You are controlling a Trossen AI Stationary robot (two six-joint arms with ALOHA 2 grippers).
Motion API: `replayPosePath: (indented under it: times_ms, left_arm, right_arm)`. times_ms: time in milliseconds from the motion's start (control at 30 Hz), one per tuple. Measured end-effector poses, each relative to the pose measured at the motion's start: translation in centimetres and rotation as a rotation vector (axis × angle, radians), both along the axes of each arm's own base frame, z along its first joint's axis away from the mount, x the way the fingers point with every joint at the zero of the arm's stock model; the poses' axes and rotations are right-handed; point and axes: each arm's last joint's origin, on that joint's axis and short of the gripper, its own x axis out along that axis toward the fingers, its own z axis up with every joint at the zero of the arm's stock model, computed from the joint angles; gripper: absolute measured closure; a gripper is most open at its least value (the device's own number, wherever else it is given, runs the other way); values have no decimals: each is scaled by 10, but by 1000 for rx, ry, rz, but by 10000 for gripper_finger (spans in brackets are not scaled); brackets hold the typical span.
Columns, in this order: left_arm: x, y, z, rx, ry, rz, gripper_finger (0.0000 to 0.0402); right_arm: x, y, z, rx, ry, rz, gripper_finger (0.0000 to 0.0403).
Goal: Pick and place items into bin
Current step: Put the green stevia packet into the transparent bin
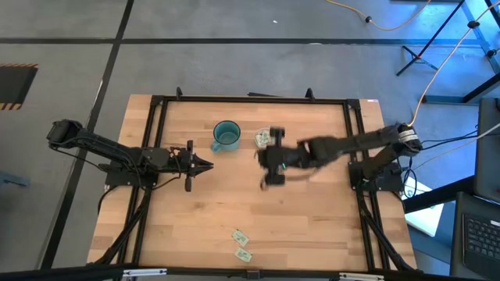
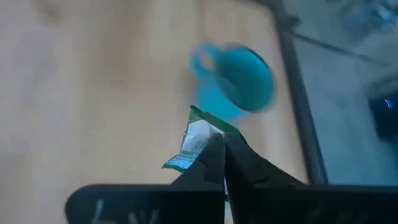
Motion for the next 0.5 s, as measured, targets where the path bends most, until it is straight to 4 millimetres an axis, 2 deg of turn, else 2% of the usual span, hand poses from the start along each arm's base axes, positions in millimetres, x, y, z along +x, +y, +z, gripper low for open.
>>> replayPosePath:
  times_ms: [100,233,367,500]
  left_arm:
    - [0,0,0,0,0,0,360]
    - [0,0,0,1,4,0,363]
    - [0,0,-1,2,12,0,363]
    - [0,0,-2,4,24,0,360]
  right_arm:
    - [5,-35,-6,7,38,-52,401]
    - [14,-75,-26,88,113,-55,402]
    - [21,-107,-50,99,181,-134,402]
    - [26,-130,-75,104,256,-179,402]
